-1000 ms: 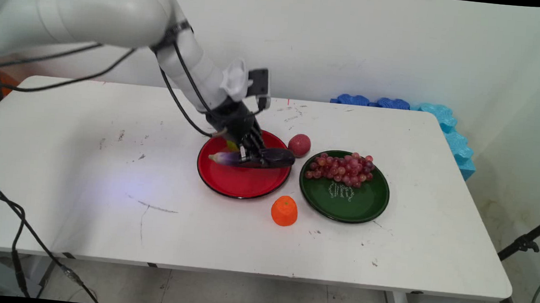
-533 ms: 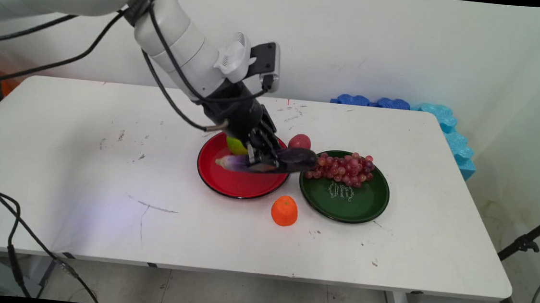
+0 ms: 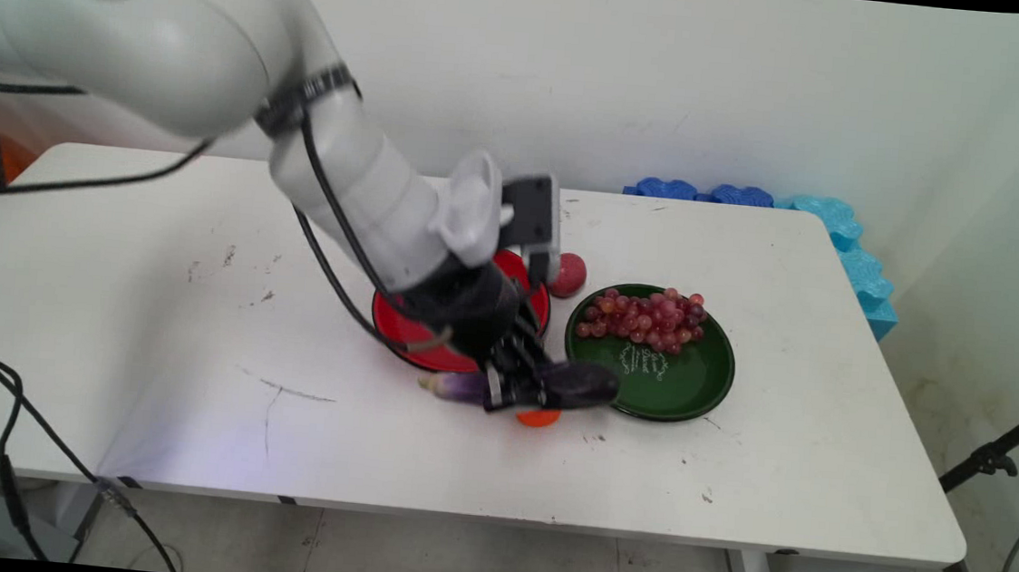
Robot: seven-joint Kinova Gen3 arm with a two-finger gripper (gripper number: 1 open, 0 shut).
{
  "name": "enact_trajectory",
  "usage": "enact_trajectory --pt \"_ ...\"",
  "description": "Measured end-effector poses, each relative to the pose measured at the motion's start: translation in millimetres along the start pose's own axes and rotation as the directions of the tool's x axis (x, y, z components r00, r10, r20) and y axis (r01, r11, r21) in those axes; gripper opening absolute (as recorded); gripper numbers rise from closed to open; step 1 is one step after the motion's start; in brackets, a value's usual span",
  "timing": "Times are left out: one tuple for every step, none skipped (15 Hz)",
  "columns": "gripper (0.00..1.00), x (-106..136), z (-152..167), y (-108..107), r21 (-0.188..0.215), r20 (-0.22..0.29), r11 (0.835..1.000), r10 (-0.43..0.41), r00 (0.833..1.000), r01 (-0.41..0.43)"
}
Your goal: Place the picked object on the table
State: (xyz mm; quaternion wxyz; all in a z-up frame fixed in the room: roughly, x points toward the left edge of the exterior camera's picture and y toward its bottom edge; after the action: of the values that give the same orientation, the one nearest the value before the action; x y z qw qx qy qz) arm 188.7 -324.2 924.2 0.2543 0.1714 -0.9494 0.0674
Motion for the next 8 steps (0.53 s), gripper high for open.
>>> enact_trajectory --pt "0.0 -1.6 5.7 2.3 0.003 0.004 1.0 -0.002 1.0 0.002" --pt "0.0 -4.3 14.7 5.4 0.006 0.012 1.0 -0.006 1.0 0.006" --pt "0.0 -7.9 25.0 8.5 0.01 0.02 1.0 -0.013 1.0 0.012" --pt "0.0 -10.6 33.4 10.9 0.013 0.025 1.0 -0.018 1.0 0.018" --pt "0.0 -13.6 43.1 13.5 0.014 0.032 1.0 -0.024 0.999 0.023" --pt "0.0 -16.7 51.7 15.8 0.015 0.038 0.999 -0.029 0.999 0.028" --pt "0.0 -19.3 58.4 17.4 0.017 0.041 0.999 -0.033 0.999 0.032" --pt "0.0 -22.0 65.6 18.8 0.02 0.043 0.999 -0.037 0.998 0.036"
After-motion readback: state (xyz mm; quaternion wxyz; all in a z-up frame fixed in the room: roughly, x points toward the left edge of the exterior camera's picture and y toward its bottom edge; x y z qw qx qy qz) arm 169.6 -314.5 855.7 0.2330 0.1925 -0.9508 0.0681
